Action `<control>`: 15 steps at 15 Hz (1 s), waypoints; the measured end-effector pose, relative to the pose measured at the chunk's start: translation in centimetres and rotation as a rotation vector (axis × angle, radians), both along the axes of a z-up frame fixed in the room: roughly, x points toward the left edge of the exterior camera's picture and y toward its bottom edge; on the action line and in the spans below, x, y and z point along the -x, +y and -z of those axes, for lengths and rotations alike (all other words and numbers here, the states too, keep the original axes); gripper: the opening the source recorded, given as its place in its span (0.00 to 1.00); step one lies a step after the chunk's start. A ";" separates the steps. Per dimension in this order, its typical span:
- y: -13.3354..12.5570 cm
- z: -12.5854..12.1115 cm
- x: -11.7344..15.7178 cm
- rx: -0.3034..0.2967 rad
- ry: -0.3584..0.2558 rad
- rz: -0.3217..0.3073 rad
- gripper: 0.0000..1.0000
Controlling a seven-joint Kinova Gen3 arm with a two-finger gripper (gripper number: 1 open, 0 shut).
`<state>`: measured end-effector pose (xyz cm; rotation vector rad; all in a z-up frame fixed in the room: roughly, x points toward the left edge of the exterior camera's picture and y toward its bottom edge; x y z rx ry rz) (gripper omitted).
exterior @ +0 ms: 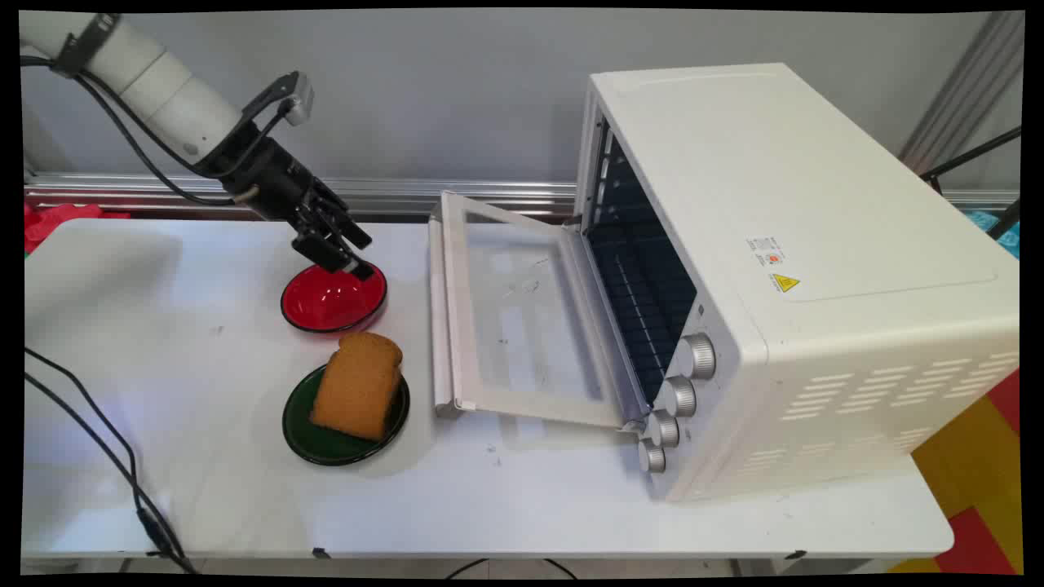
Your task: Close the oven
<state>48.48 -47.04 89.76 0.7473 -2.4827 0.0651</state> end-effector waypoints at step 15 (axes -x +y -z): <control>-1.4 6.2 0.7 -0.017 0.037 0.026 0.00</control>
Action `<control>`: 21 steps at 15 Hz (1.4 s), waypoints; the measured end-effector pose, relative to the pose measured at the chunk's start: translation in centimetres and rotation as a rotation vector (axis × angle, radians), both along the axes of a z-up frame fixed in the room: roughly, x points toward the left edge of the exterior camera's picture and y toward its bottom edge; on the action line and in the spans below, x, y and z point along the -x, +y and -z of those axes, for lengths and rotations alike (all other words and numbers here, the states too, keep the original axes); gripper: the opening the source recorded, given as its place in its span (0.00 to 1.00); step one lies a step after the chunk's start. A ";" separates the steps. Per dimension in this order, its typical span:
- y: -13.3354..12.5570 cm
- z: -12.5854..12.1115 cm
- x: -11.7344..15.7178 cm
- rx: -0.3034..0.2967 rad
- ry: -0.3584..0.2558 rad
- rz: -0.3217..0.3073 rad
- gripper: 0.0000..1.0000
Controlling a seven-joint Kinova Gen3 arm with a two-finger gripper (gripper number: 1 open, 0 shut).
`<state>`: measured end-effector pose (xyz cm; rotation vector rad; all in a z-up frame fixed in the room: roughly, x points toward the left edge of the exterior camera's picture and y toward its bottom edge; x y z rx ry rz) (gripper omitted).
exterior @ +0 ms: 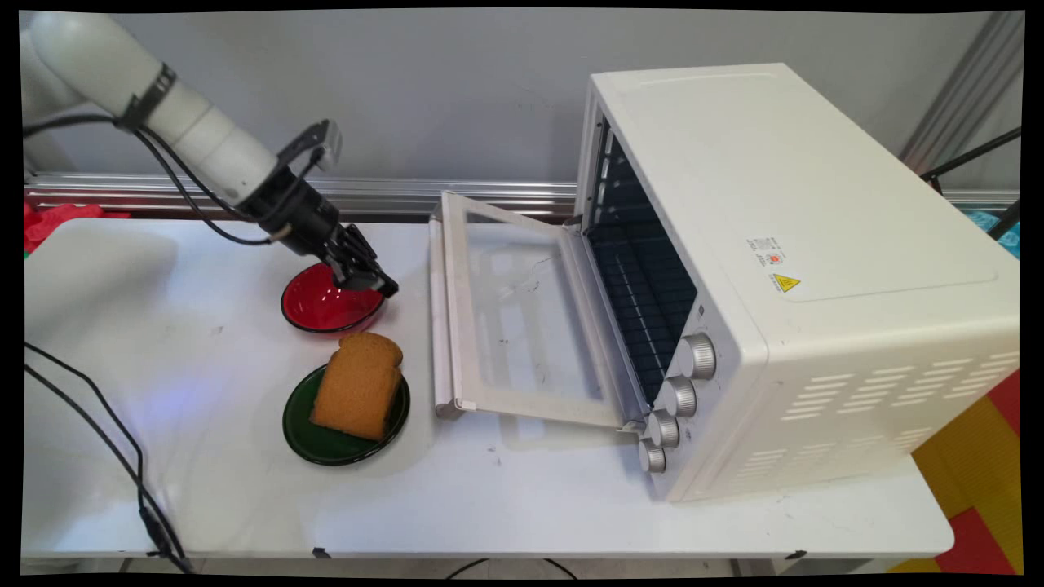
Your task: Close the oven
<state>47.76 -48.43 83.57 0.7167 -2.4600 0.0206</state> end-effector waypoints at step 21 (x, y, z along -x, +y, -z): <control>-1.2 0.7 6.2 0.136 0.220 0.045 0.00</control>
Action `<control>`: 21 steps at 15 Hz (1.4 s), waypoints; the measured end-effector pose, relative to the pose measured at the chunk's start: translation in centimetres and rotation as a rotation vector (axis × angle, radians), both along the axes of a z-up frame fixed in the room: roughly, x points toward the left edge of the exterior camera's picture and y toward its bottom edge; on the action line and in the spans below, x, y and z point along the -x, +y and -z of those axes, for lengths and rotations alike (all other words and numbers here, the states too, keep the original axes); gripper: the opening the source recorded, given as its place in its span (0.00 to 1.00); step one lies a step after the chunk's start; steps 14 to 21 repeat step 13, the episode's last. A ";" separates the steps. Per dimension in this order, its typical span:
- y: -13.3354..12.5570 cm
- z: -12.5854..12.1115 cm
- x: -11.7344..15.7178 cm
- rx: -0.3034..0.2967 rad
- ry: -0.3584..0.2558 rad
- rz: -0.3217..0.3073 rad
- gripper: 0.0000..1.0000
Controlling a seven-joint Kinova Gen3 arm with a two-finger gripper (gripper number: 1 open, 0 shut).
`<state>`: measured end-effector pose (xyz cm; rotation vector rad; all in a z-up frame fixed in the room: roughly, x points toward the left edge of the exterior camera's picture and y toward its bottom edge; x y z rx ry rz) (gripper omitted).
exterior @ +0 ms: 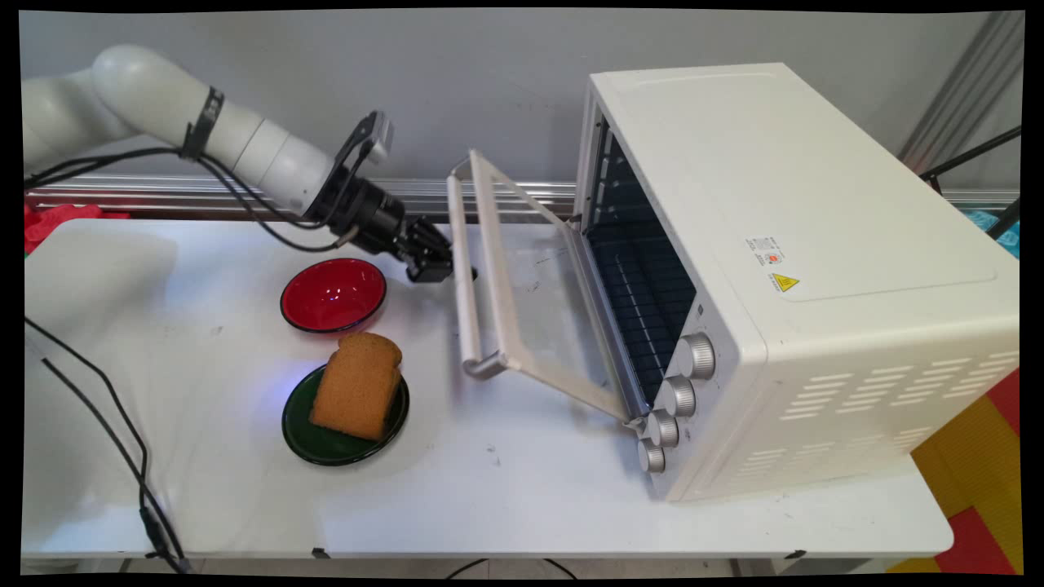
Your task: Close the oven
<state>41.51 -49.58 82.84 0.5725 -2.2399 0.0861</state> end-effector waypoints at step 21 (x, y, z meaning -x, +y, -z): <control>-2.1 -6.3 3.6 0.114 0.095 0.046 0.00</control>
